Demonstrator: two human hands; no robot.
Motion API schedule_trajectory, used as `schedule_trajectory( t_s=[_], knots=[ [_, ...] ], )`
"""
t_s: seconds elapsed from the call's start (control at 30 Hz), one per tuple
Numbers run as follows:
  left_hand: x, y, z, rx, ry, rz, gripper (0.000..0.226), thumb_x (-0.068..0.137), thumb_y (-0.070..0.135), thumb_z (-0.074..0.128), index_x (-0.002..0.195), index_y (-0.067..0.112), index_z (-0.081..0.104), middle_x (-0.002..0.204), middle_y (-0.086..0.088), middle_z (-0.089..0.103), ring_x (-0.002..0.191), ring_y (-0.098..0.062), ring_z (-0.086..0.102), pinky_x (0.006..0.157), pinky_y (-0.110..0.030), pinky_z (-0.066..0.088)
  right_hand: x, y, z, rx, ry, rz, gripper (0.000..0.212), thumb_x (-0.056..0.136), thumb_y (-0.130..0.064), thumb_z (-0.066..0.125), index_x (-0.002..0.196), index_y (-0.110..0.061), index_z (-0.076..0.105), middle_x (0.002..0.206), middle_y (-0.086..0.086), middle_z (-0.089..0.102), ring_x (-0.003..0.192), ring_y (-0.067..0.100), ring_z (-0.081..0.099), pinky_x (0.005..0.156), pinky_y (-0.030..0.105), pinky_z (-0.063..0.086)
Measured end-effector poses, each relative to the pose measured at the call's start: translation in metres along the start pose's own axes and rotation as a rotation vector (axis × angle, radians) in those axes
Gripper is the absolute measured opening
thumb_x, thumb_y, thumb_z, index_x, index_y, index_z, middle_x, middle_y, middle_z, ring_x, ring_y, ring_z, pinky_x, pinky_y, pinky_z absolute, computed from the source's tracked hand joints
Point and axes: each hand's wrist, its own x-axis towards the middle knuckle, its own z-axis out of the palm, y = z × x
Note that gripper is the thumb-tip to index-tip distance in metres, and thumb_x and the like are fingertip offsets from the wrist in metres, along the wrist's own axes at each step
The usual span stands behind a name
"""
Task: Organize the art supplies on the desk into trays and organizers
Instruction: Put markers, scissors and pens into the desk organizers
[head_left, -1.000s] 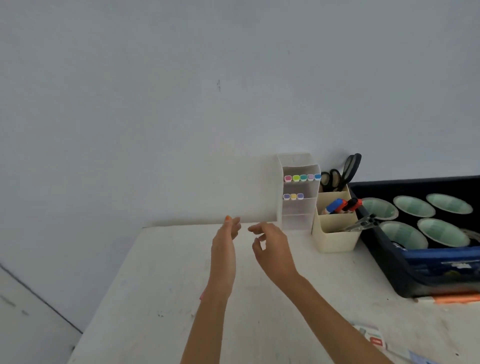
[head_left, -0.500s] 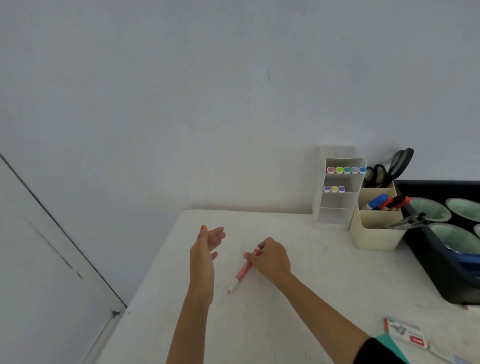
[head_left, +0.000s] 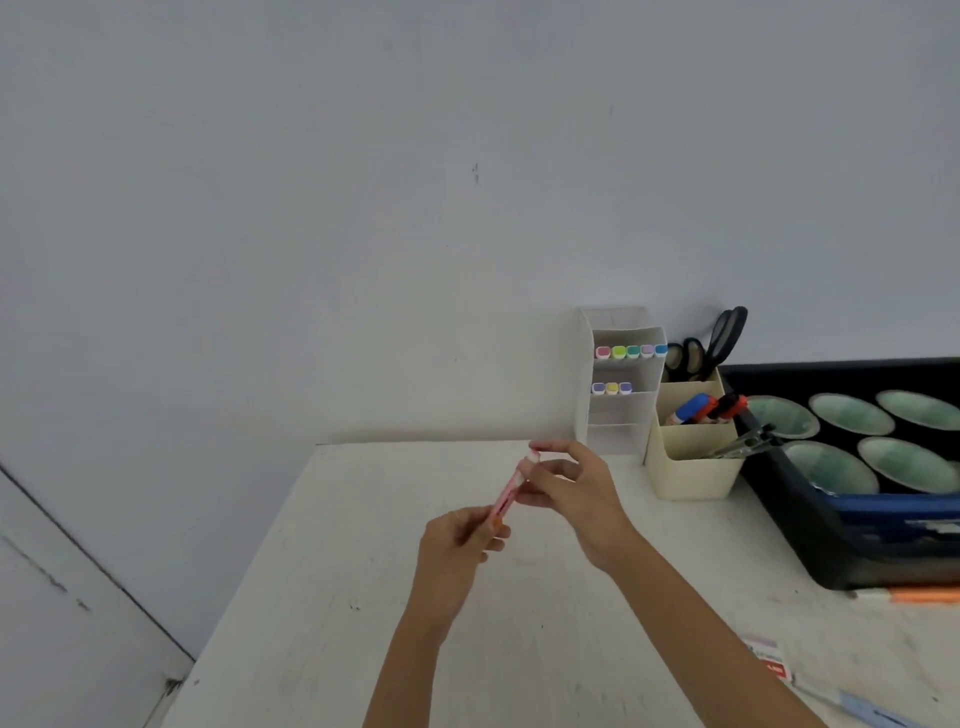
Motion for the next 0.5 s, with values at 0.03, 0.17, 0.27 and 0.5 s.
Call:
schedule_trajectory(
  t_s=[0.03,0.17,0.27,0.5],
  knots=[
    [0.003,0.004,0.008,-0.005,-0.025,0.016,0.016,0.092,0.01,0.055,0.102,0.012,0.067,0.083,-0.001,0.073,0.072,-0.008,0.067,0.062,-0.014,0.048,-0.001,-0.007,-0.009,-0.049,0.024,-0.031,0.025,0.083,-0.005,0.067,0.107,-0.008,0.061,0.088,0.017,0.07,0.075,0.025,0.071,0.071,0.03,0.059],
    [0.014,0.02,0.038,-0.001,-0.135,0.044,0.015,0.091,0.016,0.058,0.102,0.015,0.068,0.095,0.0,0.071,0.087,-0.011,0.064,0.07,-0.011,0.046,-0.008,-0.035,-0.04,-0.193,0.1,-0.136,0.023,0.083,-0.002,0.066,0.105,-0.006,0.066,0.087,0.01,0.071,0.076,0.017,0.071,0.072,0.027,0.059],
    [0.027,0.035,0.063,-0.011,-0.139,0.016,0.025,0.092,0.029,0.055,0.114,0.022,0.064,0.112,0.007,0.064,0.106,-0.009,0.057,0.092,-0.022,0.042,-0.014,-0.058,-0.065,-0.305,0.251,-0.293,0.019,0.083,0.002,0.065,0.098,-0.01,0.065,0.083,0.004,0.07,0.077,0.012,0.069,0.078,0.03,0.058],
    [0.057,0.083,0.101,-0.202,-0.082,0.012,0.046,0.098,0.041,0.037,0.138,0.019,0.043,0.141,0.003,0.045,0.128,-0.013,0.042,0.112,-0.033,0.028,-0.015,-0.083,-0.101,-0.479,0.521,-0.641,0.025,0.085,0.007,0.057,0.09,-0.017,0.061,0.077,-0.028,0.066,0.075,0.002,0.066,0.066,0.014,0.052]
  ],
)
